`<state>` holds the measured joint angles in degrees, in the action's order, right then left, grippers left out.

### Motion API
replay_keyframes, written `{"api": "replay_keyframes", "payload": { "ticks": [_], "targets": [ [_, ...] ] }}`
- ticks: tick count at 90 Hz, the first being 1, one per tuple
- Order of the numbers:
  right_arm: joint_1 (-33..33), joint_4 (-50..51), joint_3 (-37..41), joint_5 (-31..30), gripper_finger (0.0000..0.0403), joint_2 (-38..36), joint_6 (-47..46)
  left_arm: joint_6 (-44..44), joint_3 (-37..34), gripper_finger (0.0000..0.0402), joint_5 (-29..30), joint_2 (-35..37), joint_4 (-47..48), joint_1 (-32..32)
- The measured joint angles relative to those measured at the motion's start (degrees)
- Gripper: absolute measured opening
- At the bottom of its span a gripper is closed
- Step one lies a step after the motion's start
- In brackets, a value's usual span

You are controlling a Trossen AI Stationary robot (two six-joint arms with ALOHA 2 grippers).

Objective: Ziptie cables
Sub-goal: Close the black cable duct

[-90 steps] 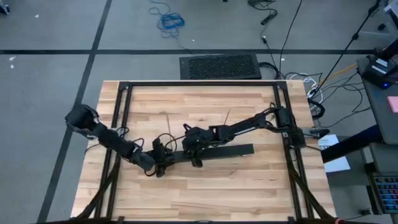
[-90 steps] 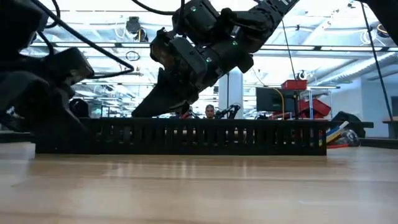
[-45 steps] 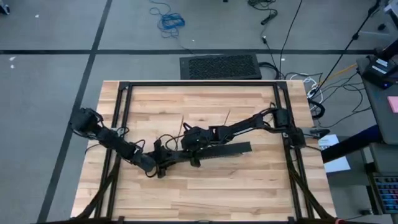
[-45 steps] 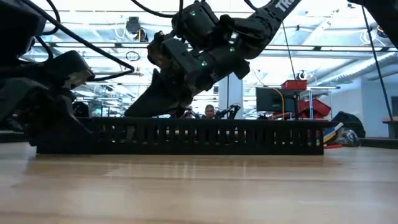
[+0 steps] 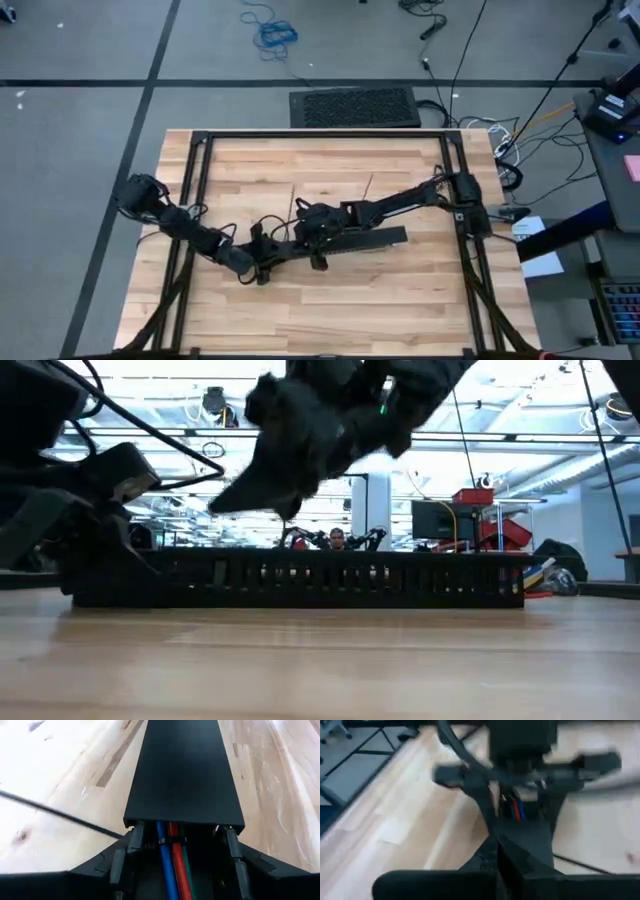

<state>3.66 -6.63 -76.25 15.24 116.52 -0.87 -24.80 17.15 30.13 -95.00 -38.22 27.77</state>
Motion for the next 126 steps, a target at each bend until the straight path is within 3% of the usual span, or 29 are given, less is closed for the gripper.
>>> {"api": "replay_keyframes", "payload": {
  "ticks": [28,43,72,126],
  "targets": [
    [1.8,23.9,0.0,-12.8,0.0000,-5.3,0.0,6.0,4.3,0.0243,-5.1,-0.7,0.4,-6.3],
    [3.1,29.2,-0.1,-14.9,0.0000,-5.3,-0.1,7.8,7.5,0.0243,-9.3,-4.5,-0.5,-9.5],
    [2.7,27.8,-0.3,-12.8,0.0000,-3.9,0.1,13.1,16.9,0.0243,-11.8,-12.4,-0.4,-12.0],
    [2.4,27.2,-0.3,-12.3,0.0000,-3.1,0.3,11.1,17.9,0.0246,-13.0,-11.2,0.8,-12.1]
  ]
}}
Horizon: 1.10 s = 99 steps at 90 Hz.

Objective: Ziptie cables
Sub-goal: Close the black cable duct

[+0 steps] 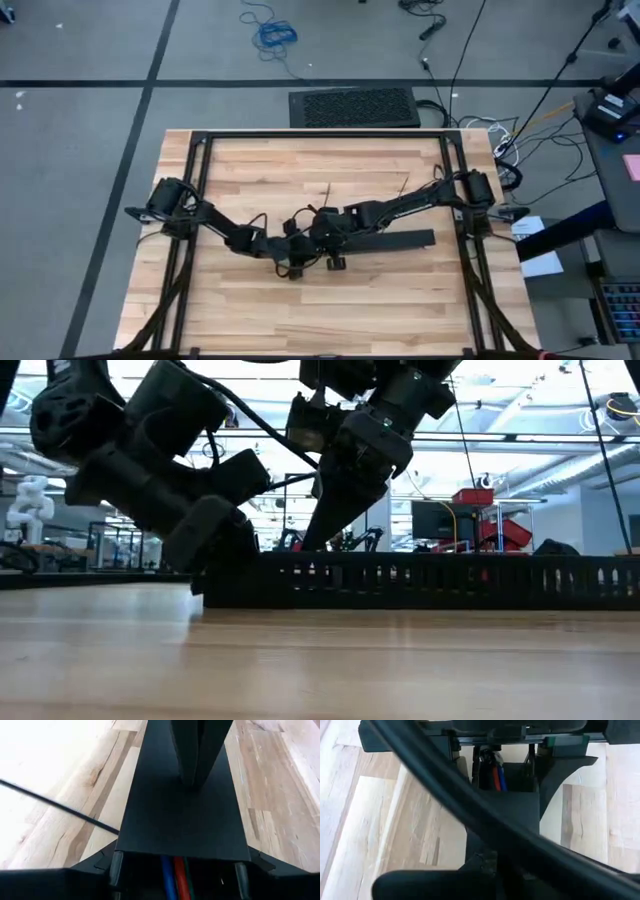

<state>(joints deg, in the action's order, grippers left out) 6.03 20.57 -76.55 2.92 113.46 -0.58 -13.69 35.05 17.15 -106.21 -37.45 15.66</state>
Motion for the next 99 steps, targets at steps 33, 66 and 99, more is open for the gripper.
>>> {"api": "replay_keyframes", "payload": {
  "ticks": [33,66,99],
  "targets": [
    [0.0,0.0,0.0,0.3,0.0000,0.0,0.2,-2.7,0.2,0.0315,-1.8,2.5,5.9,0.2],
    [0.0,-0.1,0.1,0.5,0.0000,0.0,0.2,-5.4,-0.2,0.0317,6.5,11.6,21.1,5.8],
    [-0.1,-0.9,0.1,1.7,0.0000,0.0,-0.2,-5.5,-8.6,0.0317,15.2,8.3,-0.2,9.2]
  ]
}}
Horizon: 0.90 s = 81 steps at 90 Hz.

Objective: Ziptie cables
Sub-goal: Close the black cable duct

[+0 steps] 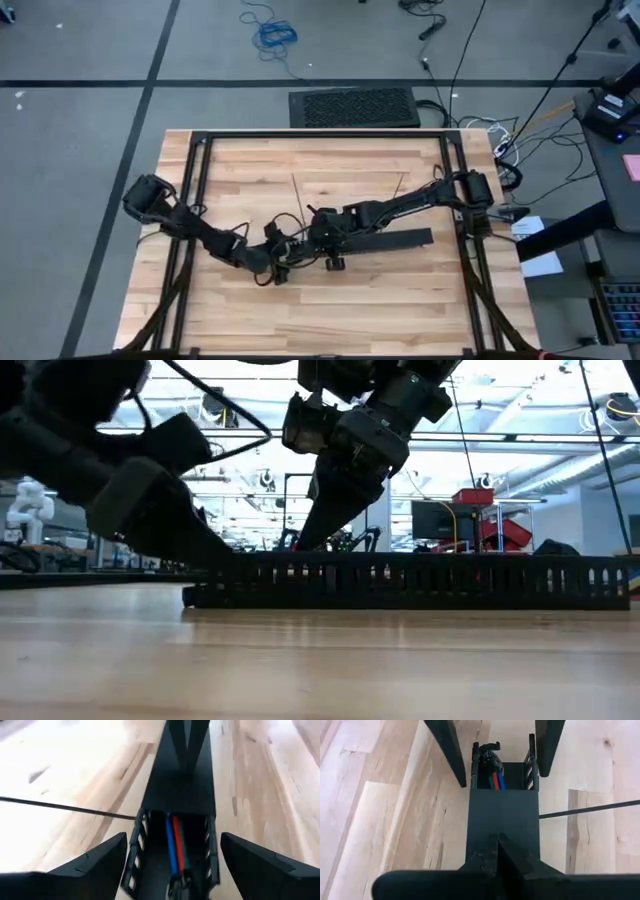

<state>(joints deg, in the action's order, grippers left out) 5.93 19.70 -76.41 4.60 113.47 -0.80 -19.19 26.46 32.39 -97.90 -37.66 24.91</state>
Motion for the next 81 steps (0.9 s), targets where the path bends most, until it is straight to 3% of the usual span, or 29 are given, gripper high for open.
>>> {"api": "replay_keyframes", "payload": {
  "ticks": [34,59,81],
  "targets": [
    [0.0,-0.7,0.0,0.4,0.0000,0.0,-0.5,0.4,-0.6,0.0315,0.4,-9.9,-12.2,0.0],
    [0.0,-1.7,0.1,1.3,0.0000,0.3,-1.8,1.7,-0.6,0.0262,0.9,-12.4,-16.1,-0.1],
    [-0.4,-12.9,-0.2,3.9,0.0000,6.6,-2.2,1.9,-0.6,0.0242,0.9,-12.4,-16.0,-0.1]
  ]
}}
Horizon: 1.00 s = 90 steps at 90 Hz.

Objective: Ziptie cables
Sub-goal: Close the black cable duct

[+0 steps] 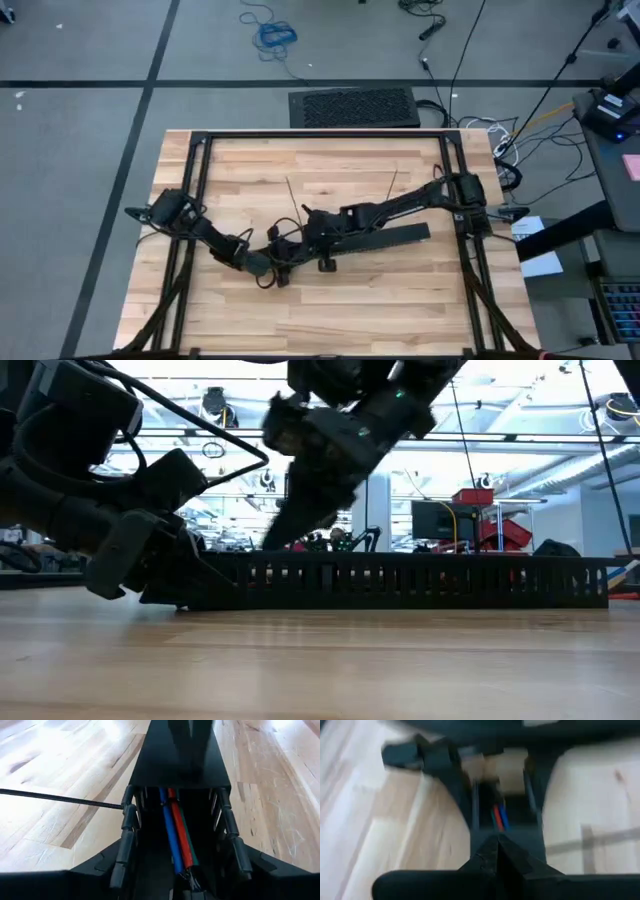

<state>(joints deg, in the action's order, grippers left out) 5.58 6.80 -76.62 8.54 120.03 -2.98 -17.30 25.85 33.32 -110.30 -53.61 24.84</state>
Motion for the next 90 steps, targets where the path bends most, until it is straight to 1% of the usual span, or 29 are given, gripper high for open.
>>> {"api": "replay_keyframes", "payload": {
  "ticks": [12,23,42,49,58,66,73,82,90],
  "targets": [
    [-0.2,-3.2,0.0,0.5,0.0000,1.0,-0.4,-0.2,0.0,0.0241,0.0,0.0,0.1,0.0],
    [0.4,-2.8,0.3,-1.0,0.0000,-2.1,0.9,-0.4,0.2,0.0239,-0.3,0.0,0.1,-0.2],
    [1.9,3.1,0.4,-3.2,0.0000,-11.1,3.6,-0.4,0.2,0.0239,-1.0,0.0,0.1,-0.3],
    [2.2,6.8,0.4,-5.3,0.0000,-12.5,3.7,-0.5,0.2,0.0239,-1.4,0.0,0.2,-0.6],
    [2.3,11.4,0.6,-7.1,0.0000,-12.4,3.7,-0.6,0.2,0.0239,-1.9,0.0,0.2,-0.9],
    [2.0,12.9,0.3,-7.6,0.0000,-11.5,3.7,-0.5,0.2,0.0239,-2.6,0.0,0.2,-1.3],
    [1.7,13.5,0.3,-7.4,0.0000,-9.1,3.3,-0.4,0.2,0.0239,-3.0,0.0,0.2,-1.6],
    [1.3,8.7,0.2,-6.5,0.0000,-5.8,3.4,-0.3,0.1,0.0239,-4.3,0.0,0.4,-2.2],
    [0.3,0.4,0.1,-3.3,0.0000,-2.2,3.6,0.1,0.1,0.0239,-5.7,0.0,0.7,-2.7]
  ]
}}
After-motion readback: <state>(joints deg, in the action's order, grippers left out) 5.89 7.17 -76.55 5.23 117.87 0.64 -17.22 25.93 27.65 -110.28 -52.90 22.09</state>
